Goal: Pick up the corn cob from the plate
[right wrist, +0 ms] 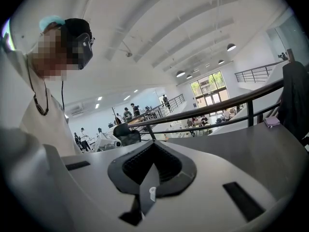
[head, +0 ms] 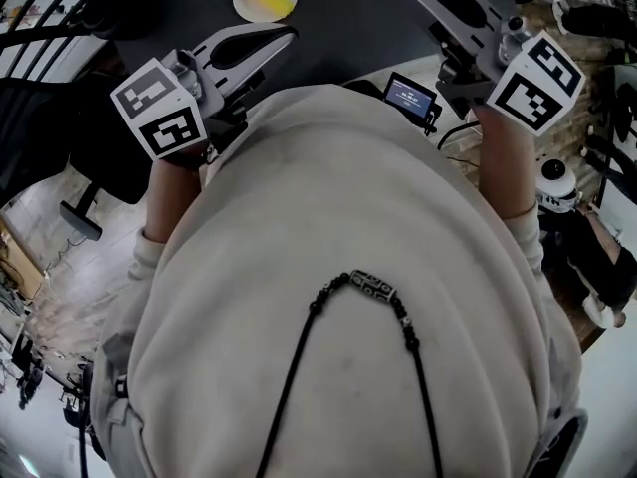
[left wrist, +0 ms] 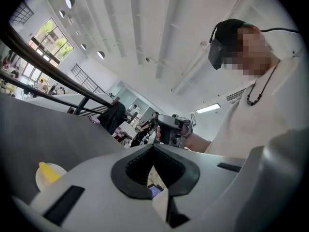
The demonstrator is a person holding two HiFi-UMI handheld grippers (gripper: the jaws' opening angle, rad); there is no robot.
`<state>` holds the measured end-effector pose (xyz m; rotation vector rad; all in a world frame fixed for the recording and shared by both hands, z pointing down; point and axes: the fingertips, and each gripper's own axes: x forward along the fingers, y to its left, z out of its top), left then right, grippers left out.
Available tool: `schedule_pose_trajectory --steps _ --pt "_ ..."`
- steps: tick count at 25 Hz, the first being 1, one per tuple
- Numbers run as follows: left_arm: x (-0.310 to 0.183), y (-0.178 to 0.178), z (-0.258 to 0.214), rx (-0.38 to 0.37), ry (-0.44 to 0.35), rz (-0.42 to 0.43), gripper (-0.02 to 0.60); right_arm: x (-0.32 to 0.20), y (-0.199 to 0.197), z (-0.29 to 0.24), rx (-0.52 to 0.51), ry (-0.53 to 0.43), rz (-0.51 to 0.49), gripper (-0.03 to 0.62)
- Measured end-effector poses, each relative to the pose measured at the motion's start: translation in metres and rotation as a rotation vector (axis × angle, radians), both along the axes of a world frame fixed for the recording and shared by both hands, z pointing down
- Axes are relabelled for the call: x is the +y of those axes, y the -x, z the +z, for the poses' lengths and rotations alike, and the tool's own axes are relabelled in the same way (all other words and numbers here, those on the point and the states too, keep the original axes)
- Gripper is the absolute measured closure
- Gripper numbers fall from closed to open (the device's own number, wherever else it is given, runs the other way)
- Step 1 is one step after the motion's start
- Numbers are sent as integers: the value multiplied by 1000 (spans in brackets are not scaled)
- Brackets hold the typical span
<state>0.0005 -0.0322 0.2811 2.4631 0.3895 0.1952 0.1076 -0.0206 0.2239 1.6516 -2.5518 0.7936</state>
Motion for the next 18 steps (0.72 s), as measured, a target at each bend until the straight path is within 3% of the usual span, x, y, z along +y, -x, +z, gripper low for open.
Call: schedule_pose_trajectory --steps 5,10,18 --pt "5 10 -10 32 32 -53 580 1 5 -3 -2 5 -36 577" --pt "4 10 -22 36 0 -109 580 -8 10 -11 -5 -27 -106 577" --pt "-35 18 -25 -1 -16 -339 580 -41 27 -11 -42 -26 -268 577"
